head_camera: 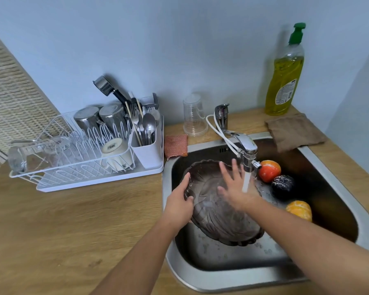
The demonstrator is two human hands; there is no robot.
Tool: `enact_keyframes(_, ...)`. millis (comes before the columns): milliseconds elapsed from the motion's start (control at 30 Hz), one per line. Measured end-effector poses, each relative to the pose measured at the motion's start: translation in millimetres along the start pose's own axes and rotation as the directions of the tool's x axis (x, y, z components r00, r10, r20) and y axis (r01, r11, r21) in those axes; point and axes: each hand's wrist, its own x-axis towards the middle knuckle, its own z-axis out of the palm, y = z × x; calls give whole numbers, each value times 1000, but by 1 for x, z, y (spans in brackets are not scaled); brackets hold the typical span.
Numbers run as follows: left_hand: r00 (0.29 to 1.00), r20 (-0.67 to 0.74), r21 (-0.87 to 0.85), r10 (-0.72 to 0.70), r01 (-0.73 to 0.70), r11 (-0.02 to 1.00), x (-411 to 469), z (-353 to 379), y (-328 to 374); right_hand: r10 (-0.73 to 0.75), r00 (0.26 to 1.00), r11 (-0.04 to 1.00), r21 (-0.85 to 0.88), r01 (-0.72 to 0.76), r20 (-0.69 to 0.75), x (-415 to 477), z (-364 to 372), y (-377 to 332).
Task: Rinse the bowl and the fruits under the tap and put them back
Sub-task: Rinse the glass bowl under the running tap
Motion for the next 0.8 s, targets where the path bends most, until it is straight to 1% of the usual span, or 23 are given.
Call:
enact_keyframes(67, 1000, -16, -16, 15, -15, 1000, -1, 0, 0, -55, 998, 996, -73, 53, -32, 2, 0, -11)
enact_keyframes(133, 999, -42, -29, 21, -22, 999, -1, -2, -2, -45, 999, 994, -96, 43, -25, 1, -2, 1)
enact_keyframes(167, 998, -55, -43, 23, -26, 999, -1, -3, -3, -10, 1000, 997, -75, 10, -1, -2, -4, 11)
enact_keyframes(233, 997, -69, -81, 26, -31, 996, -1, -4, -6, 76, 994, 996, 46, -79, 74, -11, -7, 29)
enact_keyframes(300, 996, -82, -101, 32, -40, 994, 0, 0, -12, 106, 988, 953, 271, -133, 115, -23, -9, 38)
enact_keyframes(333, 995, -96, -115, 32, -43, 992, 1, 3, -15, 113, 988, 896, 419, -146, 103, -30, -8, 40)
enact_keyframes(367, 993, -112, -143, 28, -44, 989, 3, 5, -17, 145, 986, 797, 582, -164, 79, -38, -7, 41)
enact_keyframes(400, 992, -124, -182, 20, -43, 982, 5, 8, -19, 189, 979, 658, 730, -185, 77, -45, -7, 42)
enact_keyframes(433, 992, -122, -219, 12, -39, 975, 7, 11, -20, 216, 971, 502, 841, -200, 102, -53, -9, 40)
enact_keyframes(467, 995, -102, -244, 12, -37, 969, 10, 13, -21, 236, 964, 367, 907, -208, 126, -59, -11, 39)
enact_keyframes(500, 997, -69, -251, 20, -37, 967, 11, 15, -22, 249, 959, 287, 936, -204, 133, -63, -12, 39)
enact_keyframes(533, 999, -36, -231, 26, -34, 972, 13, 17, -22, 262, 958, 243, 952, -185, 119, -64, -13, 40)
enact_keyframes(567, 1000, -12, -180, 26, -28, 983, 15, 18, -23, 287, 953, 242, 955, -169, 96, -66, -15, 40)
enact_keyframes(600, 1000, -3, -90, 8, -9, 996, 18, 22, -24, 320, 946, 272, 950, -154, 62, -69, -18, 42)
enact_keyframes(633, 1000, -10, 71, -29, 30, 997, 22, 25, -24, 343, 939, 336, 931, -140, 17, -70, -20, 46)
enact_keyframes(667, 998, -24, 310, -66, 70, 948, 25, 30, -22, 352, 936, 411, 903, -123, -33, -73, -23, 49)
enact_keyframes(700, 998, -31, 542, -54, 62, 838, 25, 36, -19, 354, 932, 495, 861, -116, -78, -78, -28, 51)
enact_keyframes(733, 1000, 2, 690, 5, -5, 724, 26, 46, -15, 355, 928, 562, 820, -111, -117, -83, -33, 52)
enact_keyframes(767, 995, 76, 752, 72, -104, 651, 25, 58, -9, 353, 925, 605, 788, -112, -139, -88, -38, 53)
enact_keyframes(800, 980, 165, 755, 111, -198, 625, 24, 71, -4, 353, 922, 637, 763, -114, -157, -91, -42, 53)
